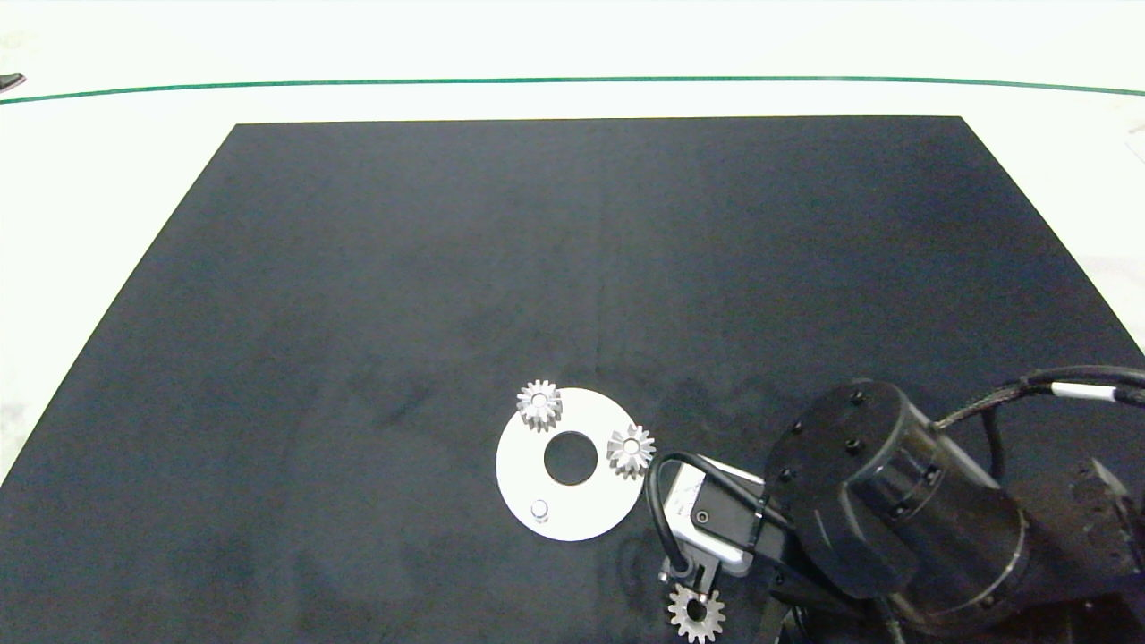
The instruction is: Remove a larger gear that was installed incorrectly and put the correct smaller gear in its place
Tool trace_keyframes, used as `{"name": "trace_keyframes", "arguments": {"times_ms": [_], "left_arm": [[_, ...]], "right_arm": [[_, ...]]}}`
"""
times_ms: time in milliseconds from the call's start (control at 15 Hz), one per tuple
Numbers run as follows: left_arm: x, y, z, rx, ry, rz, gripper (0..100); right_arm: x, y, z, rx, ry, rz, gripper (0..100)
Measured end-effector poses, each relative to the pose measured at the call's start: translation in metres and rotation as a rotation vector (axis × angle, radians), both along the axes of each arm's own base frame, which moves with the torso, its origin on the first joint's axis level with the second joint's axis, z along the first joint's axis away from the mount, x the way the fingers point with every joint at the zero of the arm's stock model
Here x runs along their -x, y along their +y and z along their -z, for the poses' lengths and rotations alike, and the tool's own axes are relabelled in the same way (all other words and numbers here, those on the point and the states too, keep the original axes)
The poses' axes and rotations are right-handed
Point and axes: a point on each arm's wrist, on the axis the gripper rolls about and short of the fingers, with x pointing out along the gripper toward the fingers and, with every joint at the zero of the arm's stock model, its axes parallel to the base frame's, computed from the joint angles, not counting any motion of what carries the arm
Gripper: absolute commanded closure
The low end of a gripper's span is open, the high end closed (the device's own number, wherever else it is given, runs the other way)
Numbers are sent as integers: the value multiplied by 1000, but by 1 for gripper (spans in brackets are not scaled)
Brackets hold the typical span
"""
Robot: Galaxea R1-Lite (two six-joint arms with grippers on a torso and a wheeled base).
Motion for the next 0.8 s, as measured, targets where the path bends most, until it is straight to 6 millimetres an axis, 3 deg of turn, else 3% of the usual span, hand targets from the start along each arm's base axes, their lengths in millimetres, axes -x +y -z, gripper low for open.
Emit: {"name": "trace_keyframes", "arguments": {"times_ms": [400, 800], "left_arm": [[0, 0, 0, 0, 0, 0, 0], [0, 0, 0, 0, 0, 0, 0]], "right_arm": [[1, 27, 22, 31, 33, -32, 0], [-1, 32, 31, 69, 29, -16, 12]]}}
